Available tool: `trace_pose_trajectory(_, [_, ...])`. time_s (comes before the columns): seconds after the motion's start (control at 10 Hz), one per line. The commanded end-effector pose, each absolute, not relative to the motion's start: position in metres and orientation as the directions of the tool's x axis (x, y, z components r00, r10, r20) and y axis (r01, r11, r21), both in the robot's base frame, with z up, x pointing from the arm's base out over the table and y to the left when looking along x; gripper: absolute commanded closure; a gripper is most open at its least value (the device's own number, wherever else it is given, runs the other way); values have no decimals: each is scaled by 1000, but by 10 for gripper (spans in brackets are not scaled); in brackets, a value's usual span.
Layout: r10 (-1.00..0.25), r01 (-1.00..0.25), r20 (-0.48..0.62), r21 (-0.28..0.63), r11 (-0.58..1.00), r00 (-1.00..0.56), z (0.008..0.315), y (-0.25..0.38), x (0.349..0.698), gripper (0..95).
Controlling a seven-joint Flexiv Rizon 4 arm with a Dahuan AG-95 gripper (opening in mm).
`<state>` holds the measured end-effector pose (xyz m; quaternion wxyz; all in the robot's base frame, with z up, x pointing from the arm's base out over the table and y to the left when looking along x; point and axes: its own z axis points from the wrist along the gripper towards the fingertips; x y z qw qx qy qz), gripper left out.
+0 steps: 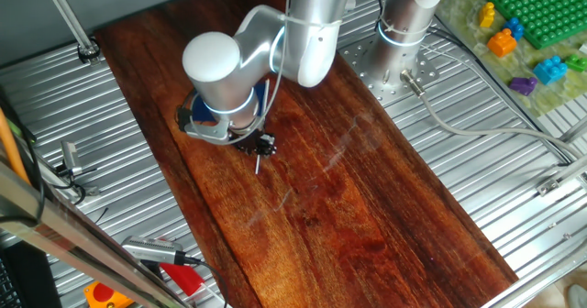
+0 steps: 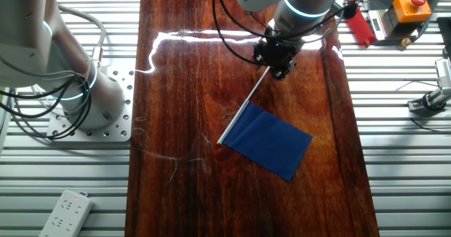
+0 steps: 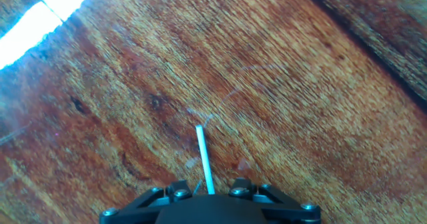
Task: Wave the flag
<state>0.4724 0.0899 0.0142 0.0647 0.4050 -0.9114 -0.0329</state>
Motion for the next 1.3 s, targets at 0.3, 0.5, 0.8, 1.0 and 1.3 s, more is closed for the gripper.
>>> trace_pose_trajectory(0.3, [-733, -725, 91, 110, 680, -674, 13, 94, 472, 760])
trace_pose_trajectory(0.5, [-727, -719, 92, 110, 686, -680, 10, 93, 472, 760])
trace_pose_trajectory(0.8, [-723, -714, 92, 112, 691, -685, 7, 93, 473, 760])
trace_pose_trajectory(1.0, [-699, -691, 82, 107, 715, -710, 10, 94, 474, 950])
trace_pose_trajectory(1.3, [-671, -664, 88, 102, 741, -736, 17, 94, 473, 950])
